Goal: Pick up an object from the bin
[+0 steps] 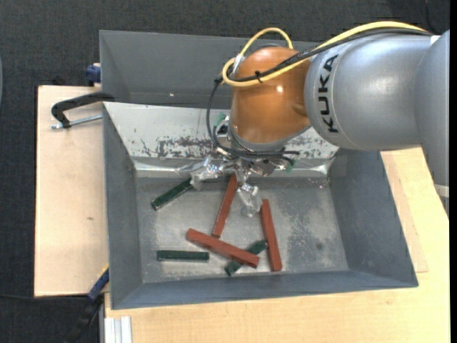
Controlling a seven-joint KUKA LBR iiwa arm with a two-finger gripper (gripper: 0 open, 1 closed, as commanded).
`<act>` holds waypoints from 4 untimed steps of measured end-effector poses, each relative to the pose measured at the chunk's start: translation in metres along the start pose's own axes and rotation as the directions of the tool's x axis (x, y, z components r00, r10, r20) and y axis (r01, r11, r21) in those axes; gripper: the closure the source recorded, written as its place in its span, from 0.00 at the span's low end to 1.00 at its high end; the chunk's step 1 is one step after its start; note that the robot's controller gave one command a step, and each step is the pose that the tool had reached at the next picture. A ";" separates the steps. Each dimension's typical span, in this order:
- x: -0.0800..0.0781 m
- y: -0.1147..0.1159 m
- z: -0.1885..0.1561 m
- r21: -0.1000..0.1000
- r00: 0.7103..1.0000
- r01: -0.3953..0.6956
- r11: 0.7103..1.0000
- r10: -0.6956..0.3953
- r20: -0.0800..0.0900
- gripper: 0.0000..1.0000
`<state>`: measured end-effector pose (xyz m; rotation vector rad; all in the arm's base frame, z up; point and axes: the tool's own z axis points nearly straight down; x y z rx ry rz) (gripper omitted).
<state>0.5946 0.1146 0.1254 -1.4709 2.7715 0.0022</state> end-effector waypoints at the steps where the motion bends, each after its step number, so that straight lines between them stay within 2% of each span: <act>1: -0.001 0.002 0.011 -0.001 1.000 -0.020 1.000 0.020 -0.001 0.00; 2: -0.010 0.017 0.054 -0.002 0.987 0.162 0.987 -0.162 -0.002 1.00; 3: -0.010 0.017 0.054 -0.002 0.987 0.161 0.987 -0.161 -0.002 1.00; 4: 0.015 0.010 -0.082 0.003 0.987 0.158 0.987 -0.158 0.002 1.00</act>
Offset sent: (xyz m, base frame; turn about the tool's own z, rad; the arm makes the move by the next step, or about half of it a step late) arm -0.0093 0.0168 -0.0554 -0.1648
